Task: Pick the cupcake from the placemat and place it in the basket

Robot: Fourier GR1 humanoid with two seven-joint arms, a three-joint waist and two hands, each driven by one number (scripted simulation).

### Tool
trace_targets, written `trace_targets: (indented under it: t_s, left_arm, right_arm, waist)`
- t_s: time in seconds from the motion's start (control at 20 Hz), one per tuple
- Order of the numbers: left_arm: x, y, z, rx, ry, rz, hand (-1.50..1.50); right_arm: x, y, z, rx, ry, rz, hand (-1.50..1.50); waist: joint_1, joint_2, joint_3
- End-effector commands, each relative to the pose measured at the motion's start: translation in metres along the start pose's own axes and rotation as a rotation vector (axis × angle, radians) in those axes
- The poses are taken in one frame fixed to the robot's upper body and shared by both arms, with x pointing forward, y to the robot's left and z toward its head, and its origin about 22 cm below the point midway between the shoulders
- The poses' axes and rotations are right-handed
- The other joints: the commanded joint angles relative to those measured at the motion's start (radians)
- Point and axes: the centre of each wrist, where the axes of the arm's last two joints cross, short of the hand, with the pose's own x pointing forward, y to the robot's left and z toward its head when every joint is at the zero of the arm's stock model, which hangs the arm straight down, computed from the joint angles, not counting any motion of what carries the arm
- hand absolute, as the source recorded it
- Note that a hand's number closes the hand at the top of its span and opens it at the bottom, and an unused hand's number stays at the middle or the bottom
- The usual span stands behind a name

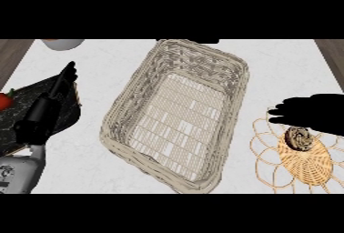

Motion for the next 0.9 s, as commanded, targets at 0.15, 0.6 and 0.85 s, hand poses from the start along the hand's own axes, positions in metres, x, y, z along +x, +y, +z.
trace_targets:
  t_s: [0.15,0.6,0.85]
  left_arm:
    - [0.005,0.008,-0.001,0.019,0.010,-0.015,0.00]
    - [-0.003,0.004,-0.009,0.028,0.010,-0.013,0.00]
    - [-0.001,0.016,0.008,0.018,0.008,-0.004,0.00]
  right_arm:
    - [-0.016,0.029,-0.035,0.083,-0.040,-0.009,-1.50]
    - [-0.032,0.041,-0.050,0.018,-0.083,0.006,-1.50]
    - [-0.037,0.075,-0.050,-0.012,-0.067,-0.013,-1.50]
  waist:
    - [-0.011,-0.003,0.000]
    - [-0.020,-0.004,0.000]
    - [-0.021,-0.005,0.000]
